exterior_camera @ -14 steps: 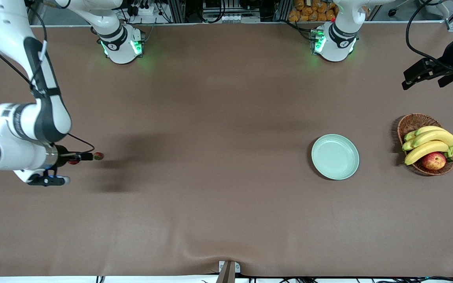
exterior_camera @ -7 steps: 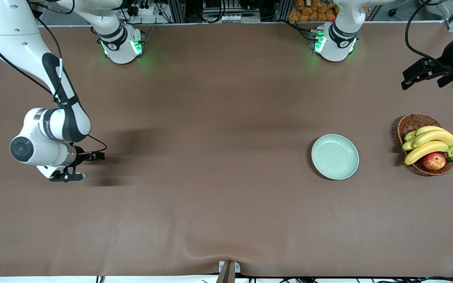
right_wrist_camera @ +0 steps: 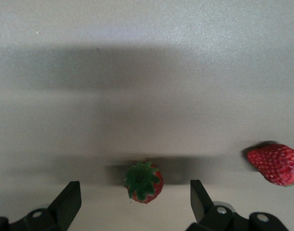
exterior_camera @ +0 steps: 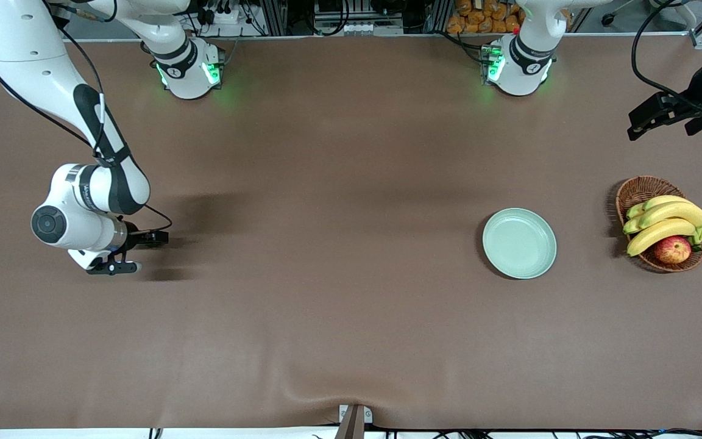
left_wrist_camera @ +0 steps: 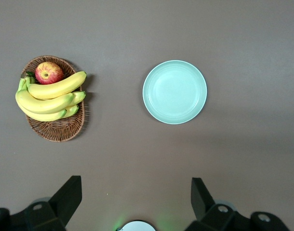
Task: Collect all strawberries into plate
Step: 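Close the right gripper on the first red strawberry and lift it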
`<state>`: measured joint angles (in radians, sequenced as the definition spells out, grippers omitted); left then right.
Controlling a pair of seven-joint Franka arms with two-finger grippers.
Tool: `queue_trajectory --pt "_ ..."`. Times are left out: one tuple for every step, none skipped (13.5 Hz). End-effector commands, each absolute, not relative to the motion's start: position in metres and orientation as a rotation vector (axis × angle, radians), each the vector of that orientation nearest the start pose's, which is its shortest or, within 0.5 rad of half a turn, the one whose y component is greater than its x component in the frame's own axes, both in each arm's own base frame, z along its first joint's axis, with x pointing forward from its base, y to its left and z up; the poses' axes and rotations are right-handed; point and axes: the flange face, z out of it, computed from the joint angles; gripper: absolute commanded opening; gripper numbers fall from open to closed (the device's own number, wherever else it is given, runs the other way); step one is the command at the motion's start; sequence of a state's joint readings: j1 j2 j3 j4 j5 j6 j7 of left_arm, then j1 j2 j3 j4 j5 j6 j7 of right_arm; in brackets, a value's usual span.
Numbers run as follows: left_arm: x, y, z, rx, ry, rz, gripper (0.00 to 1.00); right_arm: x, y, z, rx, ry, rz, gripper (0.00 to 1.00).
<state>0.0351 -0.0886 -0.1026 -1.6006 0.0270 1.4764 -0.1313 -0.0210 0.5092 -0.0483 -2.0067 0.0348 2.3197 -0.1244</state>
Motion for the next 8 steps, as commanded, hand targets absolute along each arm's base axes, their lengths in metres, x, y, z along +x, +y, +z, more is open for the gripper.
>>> queue_trajectory --pt "0.516 -0.033 0.653 -3.077 -0.085 0.046 1.0 0.577 -0.043 0.181 -3.113 -0.078 0.291 1.0" --pt "0.516 -0.034 0.651 -3.077 -0.083 0.051 1.0 0.577 -0.045 0.18 -3.113 -0.073 0.293 0.91" --pt "0.516 -0.034 0.651 -3.078 -0.083 0.051 1.0 0.576 -0.046 0.177 -3.112 -0.073 0.3 0.59" --pt "0.516 -0.034 0.65 -3.078 -0.083 0.053 1.0 0.576 -0.046 0.175 -3.111 -0.073 0.305 0.37" --pt "0.516 -0.035 0.649 -3.081 -0.082 0.058 1.0 0.575 -0.046 0.172 -3.11 -0.073 0.312 0.23" --pt "0.516 -0.035 0.648 -3.081 -0.08 0.061 1.0 0.575 -0.046 0.169 -3.11 -0.076 0.314 0.12" --pt "0.518 -0.035 0.645 -3.081 -0.079 0.068 1.0 0.576 -0.046 0.168 -3.111 -0.078 0.305 0.06" --pt "0.52 -0.036 0.644 -3.082 -0.079 0.07 1.0 0.576 -0.047 0.168 -3.11 -0.099 0.3 0.0"
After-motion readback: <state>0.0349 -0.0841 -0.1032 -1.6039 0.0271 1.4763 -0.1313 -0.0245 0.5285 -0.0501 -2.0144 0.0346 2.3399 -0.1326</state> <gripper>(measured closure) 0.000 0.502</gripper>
